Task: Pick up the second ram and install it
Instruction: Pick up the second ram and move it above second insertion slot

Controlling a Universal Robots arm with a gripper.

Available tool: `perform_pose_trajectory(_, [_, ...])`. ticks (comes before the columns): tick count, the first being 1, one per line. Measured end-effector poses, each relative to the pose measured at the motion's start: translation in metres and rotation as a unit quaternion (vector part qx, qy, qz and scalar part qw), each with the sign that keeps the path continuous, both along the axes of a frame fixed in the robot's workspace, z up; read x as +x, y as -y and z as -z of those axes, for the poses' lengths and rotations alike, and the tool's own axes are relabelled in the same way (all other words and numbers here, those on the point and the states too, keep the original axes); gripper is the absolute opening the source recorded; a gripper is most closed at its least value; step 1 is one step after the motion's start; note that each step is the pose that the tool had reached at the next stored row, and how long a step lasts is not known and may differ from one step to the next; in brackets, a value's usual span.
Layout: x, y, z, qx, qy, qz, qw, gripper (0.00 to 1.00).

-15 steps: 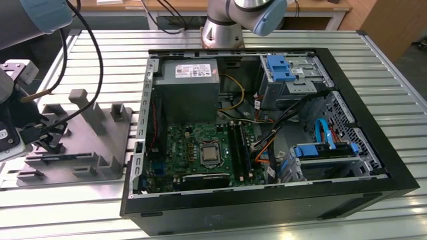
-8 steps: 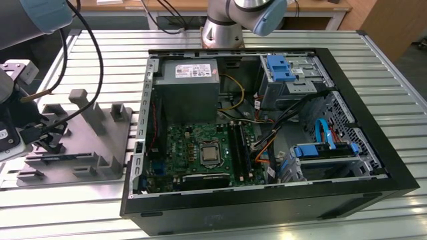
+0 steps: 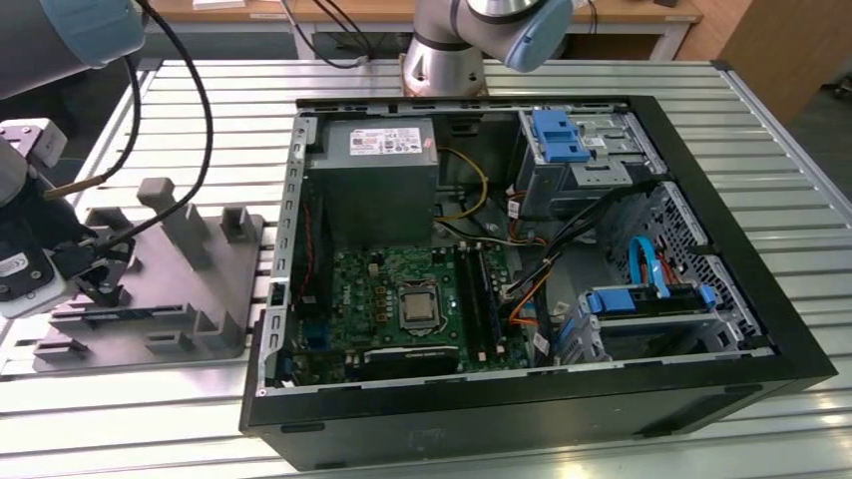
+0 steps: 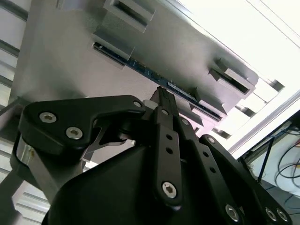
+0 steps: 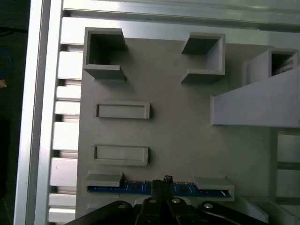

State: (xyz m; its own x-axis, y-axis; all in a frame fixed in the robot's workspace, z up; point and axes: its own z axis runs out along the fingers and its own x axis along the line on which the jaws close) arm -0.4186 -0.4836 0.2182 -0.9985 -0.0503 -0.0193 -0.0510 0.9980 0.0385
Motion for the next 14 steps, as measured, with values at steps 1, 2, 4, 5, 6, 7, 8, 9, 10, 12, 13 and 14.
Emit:
perform_pose_trajectory(1, [0.0,0.0,0.0,0.0,0.0,-0.009,1.0,0.1])
perform_pose_trajectory(2, [0.0,0.0,0.0001,0.0,0.0,-0.018,0.9998,0.1])
perform_pose_trajectory(4, [0.0,0.0,0.0001,0.0,0.0,-0.035,0.9994,0.1])
perform_pose_trajectory(5, [0.0,0.0,0.0001,0.0,0.0,-0.043,0.9991,0.1])
perform_pose_trajectory(6, [0.0,0.0,0.0001,0.0,0.0,-0.051,0.9987,0.1])
perform_pose_trajectory(7, [0.0,0.0,0.0001,0.0,0.0,-0.059,0.9983,0.1])
perform_pose_trajectory(8, [0.0,0.0,0.0001,0.0,0.0,-0.066,0.9978,0.1])
perform_pose_trajectory(9, [0.0,0.0,0.0001,0.0,0.0,-0.074,0.9973,0.1])
perform_pose_trajectory(10, [0.0,0.0,0.0002,0.0,0.0,-0.082,0.9967,0.1])
perform_pose_trajectory(12, [0.0,0.0,0.0002,0.0,0.0,-0.097,0.9953,0.1])
perform_pose_trajectory(13, [0.0,0.0,0.0002,0.0,0.0,-0.104,0.9946,0.1])
perform_pose_trajectory(14, [0.0,0.0,0.0002,0.0,0.0,-0.111,0.9938,0.1])
